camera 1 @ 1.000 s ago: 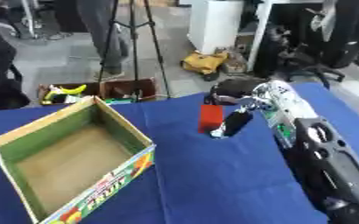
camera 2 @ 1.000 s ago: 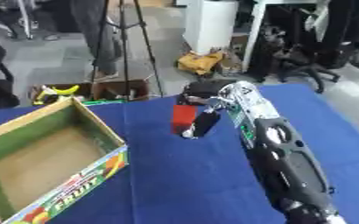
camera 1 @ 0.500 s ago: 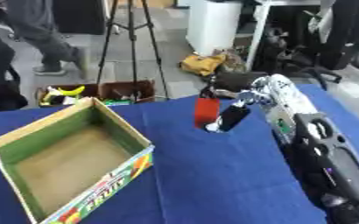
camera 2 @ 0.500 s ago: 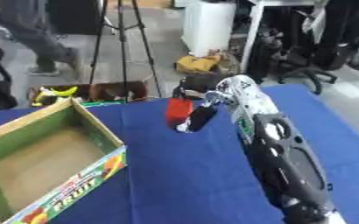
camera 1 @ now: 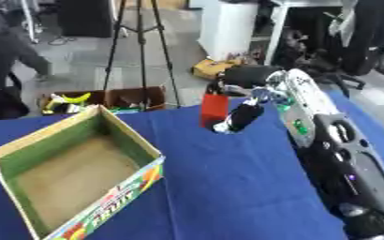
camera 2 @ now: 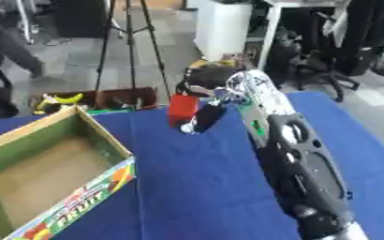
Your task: Pick up objects on the table and place them in the box.
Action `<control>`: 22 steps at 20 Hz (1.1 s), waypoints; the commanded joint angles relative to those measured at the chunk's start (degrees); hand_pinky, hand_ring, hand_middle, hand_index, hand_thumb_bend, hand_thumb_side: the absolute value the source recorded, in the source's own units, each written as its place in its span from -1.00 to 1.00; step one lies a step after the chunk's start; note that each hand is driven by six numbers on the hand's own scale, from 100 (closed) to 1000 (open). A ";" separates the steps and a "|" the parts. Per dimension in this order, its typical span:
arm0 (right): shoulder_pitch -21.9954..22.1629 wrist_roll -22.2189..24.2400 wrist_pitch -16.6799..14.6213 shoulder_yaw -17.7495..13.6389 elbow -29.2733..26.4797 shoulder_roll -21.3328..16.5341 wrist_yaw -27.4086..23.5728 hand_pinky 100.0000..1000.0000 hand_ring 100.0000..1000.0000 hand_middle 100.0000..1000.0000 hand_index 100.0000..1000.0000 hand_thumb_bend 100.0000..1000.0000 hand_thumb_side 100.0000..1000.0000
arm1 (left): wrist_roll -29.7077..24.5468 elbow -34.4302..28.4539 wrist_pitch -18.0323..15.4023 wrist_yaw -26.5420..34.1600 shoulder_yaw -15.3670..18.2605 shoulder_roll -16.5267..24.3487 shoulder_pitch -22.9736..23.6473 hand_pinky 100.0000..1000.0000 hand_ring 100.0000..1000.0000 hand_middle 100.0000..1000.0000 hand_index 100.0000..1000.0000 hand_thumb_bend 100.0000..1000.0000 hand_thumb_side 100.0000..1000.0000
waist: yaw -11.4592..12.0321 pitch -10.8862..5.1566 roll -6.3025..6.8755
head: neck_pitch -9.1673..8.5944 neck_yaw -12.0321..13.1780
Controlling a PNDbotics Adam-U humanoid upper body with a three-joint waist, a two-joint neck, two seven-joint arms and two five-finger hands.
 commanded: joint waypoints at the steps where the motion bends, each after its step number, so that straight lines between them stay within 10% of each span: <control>1: -1.71 7.38 -7.90 0.01 -1.88 -0.34 -0.87 0.49 0.40 -0.27 0.00 -1.00 0.09 | 0.09 -1.15 0.05 0.25 -0.10 1.50 -0.41 -0.37 0.13 0.23 0.80 -0.36 0.58 | 0.11 -1.42 -0.03 | -0.23 -0.22; 22: -5.87 5.99 -8.79 2.20 -5.56 5.48 -1.98 0.49 0.40 -0.29 -0.02 -1.00 0.17 | 0.04 -1.15 0.36 0.49 -0.23 1.81 -0.49 -0.37 0.13 0.23 0.80 -0.37 0.57 | 0.43 -1.96 -0.48 | -0.72 0.39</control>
